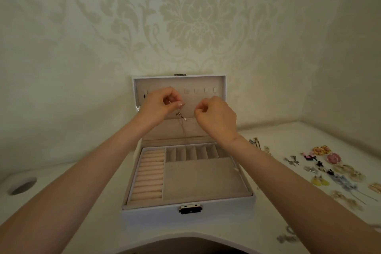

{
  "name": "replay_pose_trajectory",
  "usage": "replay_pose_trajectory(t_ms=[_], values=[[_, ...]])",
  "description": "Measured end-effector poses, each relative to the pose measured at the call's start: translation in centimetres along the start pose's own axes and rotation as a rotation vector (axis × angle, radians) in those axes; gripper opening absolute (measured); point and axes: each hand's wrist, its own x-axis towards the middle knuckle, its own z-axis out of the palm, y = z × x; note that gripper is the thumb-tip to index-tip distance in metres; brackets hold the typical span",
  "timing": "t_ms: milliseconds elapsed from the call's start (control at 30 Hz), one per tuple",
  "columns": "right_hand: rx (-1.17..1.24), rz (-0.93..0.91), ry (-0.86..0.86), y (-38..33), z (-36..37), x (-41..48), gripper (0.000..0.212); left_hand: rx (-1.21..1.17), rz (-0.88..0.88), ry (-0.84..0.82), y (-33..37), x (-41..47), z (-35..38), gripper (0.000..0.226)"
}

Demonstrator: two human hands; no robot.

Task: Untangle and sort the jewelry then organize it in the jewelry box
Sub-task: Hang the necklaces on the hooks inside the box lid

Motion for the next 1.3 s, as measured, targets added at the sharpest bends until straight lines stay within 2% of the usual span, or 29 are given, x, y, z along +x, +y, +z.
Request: replay_pose_trajectory(t_ms=[67, 133, 167, 233, 300, 400, 533, 700, 1167, 1300], values=[[-0.053, -0.069, 0.036, -0.3, 0.4, 0.1, 0.021, 0.008, 0.017, -0.010, -0.3, 0.0, -0.5, 0.018], [0.135, -0.081, -0.003, -0.5, 0.8, 0.4, 0.023, 0.005, 0.039, -0.034, -0.5, -0.1, -1.0, 0.019], [0.358, -0.037, -0.091, -0.6, 0.9, 0.6, 0.025, -0.003, 0.045, -0.046, -0.5, -0.2, -1.2, 0.018], [0.821, 0.076, -0.379, -0.7, 0.9, 0.8, 0.029, -0.042, 0.036, -0.053, -0.5, -0.2, -1.6, 0.016], [0.975, 0.090, -0.559, -0.2, 1.1, 0.9, 0.031, -0.121, 0.016, -0.048, -0.5, -0.2, -1.9, 0.019], [1.055, 0.079, -0.657, 0.4, 1.7, 0.5, 0.030, -0.212, -0.020, -0.057, -0.5, -0.5, -2.1, 0.017], [1.138, 0.098, -0.658, 0.2, 2.3, -0.3, 0.024, -0.209, -0.055, -0.067, -0.6, -0.8, -1.8, 0.013], [1.146, 0.105, -0.487, 0.4, 2.5, -0.3, 0.005, -0.214, -0.093, -0.060, -0.8, -0.9, -1.6, 0.014], [1.167, 0.181, -0.345, 0.4, 1.9, -0.6, 0.006, -0.294, -0.205, -0.098, 0.0, -1.6, -0.4, 0.012], [1.082, 0.226, -0.415, 0.2, 1.8, -0.9, 0.025, -0.387, -0.222, -0.074, 0.3, -1.5, -0.4, 0.014]])
